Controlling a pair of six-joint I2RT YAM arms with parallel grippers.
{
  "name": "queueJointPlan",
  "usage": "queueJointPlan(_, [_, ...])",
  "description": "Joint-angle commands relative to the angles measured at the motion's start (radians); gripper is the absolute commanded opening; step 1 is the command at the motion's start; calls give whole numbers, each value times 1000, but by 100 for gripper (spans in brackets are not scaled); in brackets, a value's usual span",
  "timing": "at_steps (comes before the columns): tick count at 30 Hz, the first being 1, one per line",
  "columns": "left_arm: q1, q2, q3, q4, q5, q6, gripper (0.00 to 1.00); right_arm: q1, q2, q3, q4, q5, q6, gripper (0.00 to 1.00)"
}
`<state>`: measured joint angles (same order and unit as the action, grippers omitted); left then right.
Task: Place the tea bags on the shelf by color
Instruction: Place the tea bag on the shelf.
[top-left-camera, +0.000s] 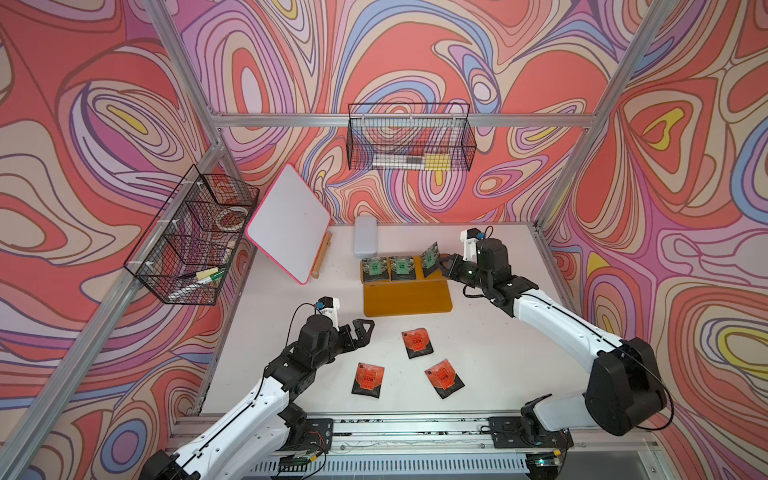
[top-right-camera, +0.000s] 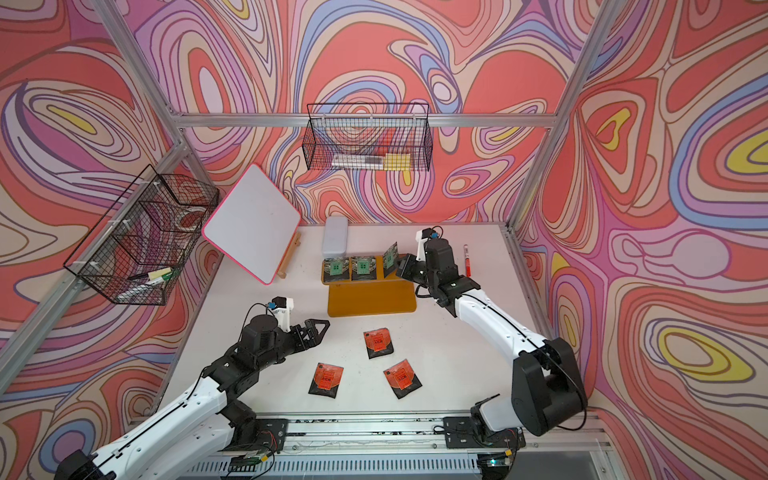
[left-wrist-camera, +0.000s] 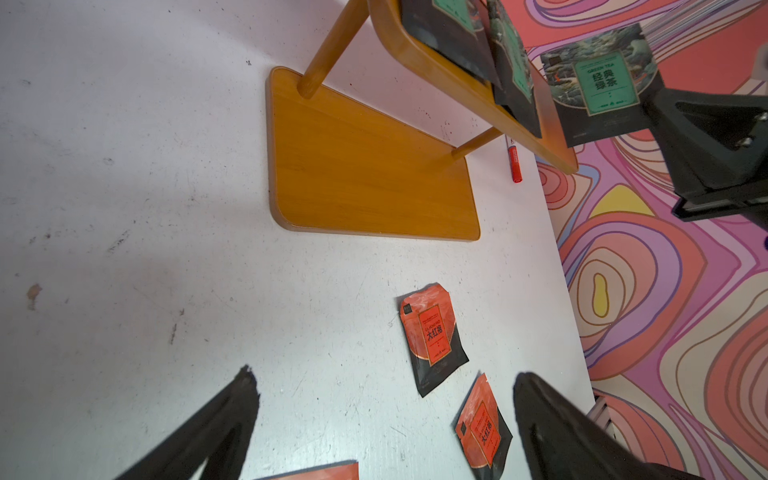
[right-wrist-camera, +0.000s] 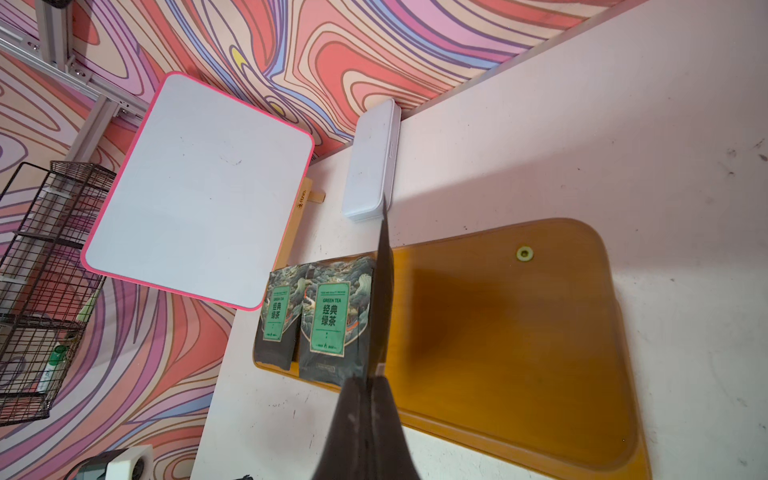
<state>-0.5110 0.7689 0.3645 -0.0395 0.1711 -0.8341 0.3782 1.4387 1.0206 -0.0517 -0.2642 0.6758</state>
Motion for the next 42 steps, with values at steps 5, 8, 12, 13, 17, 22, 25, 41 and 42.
queueJointPlan(5, [-3,11,-12,29,-12,13,99,-8,18,-40,54,1,3,0])
queueJointPlan(8, [-3,15,-12,33,-13,12,99,-9,25,-41,41,9,-5,0])
queueJointPlan(12, [-3,20,-10,36,-12,12,99,-9,25,-51,29,28,-5,0])
queueJointPlan(13, [-2,21,-11,35,-13,12,99,-10,25,-53,29,35,-5,0])
queueJointPlan(17, [-3,27,-9,39,-10,12,99,-11,35,-51,19,54,-1,0])
queueJointPlan(22, [-2,27,-10,39,-12,12,99,-15,48,-47,7,62,8,0])
queueJointPlan(25, [-2,25,-11,35,-14,12,99,-18,50,-47,7,71,10,0])
queueJointPlan(41, [-3,3,-19,24,-19,9,99,-33,71,-5,-66,70,43,0])
queueJointPlan(42, [-2,0,-19,21,-22,9,99,-34,73,-3,-66,69,44,0])
